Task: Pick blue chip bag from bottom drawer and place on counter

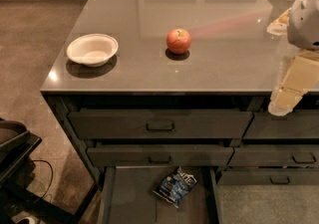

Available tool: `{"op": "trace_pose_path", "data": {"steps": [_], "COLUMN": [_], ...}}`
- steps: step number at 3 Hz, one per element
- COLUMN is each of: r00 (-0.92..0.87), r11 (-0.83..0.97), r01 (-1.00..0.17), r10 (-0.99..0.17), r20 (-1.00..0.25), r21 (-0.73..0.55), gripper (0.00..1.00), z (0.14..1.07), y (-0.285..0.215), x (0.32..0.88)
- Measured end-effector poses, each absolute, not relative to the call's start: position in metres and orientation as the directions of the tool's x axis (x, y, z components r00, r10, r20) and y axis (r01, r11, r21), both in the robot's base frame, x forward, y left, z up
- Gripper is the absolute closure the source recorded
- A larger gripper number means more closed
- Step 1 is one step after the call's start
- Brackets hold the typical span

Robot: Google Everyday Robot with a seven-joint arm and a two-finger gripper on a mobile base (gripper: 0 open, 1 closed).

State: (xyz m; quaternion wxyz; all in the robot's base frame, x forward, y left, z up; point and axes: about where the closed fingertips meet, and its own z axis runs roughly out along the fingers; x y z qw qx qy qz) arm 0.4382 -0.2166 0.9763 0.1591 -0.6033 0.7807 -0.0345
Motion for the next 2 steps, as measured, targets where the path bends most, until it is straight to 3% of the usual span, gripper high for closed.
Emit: {"op": "trace_pose_path", "data": {"steps": [2], "r00": [-0.234], "r11": [0.290], "r01": [-0.916], "r10": [-0.947], "r20": [-0.218], "r21": [-0.276], "gripper": [0.00], "z": [0.9728], "y": [-0.2181], "x": [0.4351]}}
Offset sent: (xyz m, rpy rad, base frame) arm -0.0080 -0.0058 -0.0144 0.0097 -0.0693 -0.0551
